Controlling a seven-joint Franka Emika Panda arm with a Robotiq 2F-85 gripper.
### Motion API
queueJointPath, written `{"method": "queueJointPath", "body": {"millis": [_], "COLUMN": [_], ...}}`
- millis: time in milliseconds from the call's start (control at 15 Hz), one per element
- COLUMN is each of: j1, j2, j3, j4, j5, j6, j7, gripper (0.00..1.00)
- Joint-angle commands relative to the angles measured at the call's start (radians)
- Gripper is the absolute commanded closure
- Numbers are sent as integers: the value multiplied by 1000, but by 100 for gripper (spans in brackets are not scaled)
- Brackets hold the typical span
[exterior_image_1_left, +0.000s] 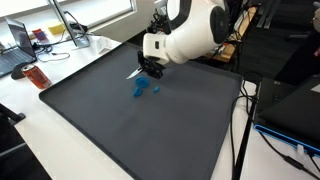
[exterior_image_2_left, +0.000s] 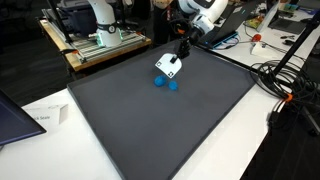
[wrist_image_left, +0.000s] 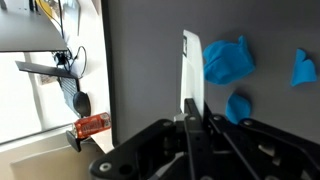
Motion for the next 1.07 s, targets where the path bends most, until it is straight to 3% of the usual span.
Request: {"method": "queueJointPath", "body": {"millis": [0,600,1000], "j1": [29,68,34], "j2": [18,62,51], "j3": [29,68,97], "j4": [28,38,34], "j5": [-60,-150,-107], "j6": [-50,-116,-96], "j7": [-8,12,-51], "gripper": [99,99,99]}}
